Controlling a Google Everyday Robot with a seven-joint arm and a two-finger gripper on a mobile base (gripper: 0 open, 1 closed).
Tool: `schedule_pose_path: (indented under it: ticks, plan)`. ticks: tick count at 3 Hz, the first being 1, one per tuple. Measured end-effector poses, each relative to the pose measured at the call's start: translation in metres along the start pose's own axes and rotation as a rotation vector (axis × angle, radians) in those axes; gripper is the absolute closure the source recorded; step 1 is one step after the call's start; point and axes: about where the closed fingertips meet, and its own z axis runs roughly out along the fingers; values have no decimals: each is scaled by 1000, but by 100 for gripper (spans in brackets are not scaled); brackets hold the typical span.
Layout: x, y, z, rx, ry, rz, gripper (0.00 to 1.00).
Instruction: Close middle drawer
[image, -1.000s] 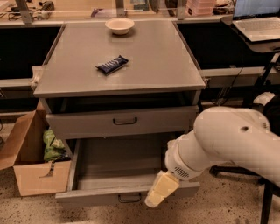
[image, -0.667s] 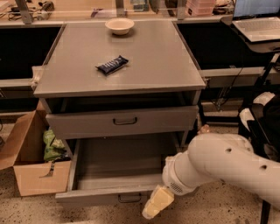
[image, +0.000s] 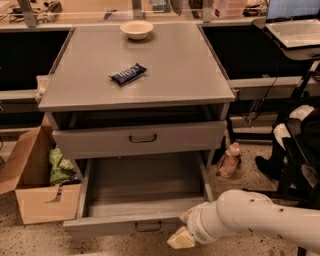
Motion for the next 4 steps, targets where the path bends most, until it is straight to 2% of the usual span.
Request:
schedule_pose_path:
  ticks: [1,2,3,4]
  plan:
    - [28,-17,39,-2,-27,55,63]
    - [57,-43,81,-15,-52,116,94]
    - [58,-41,83,-23,-50,119,100]
    - [58,-41,83,-23,-50,119,100]
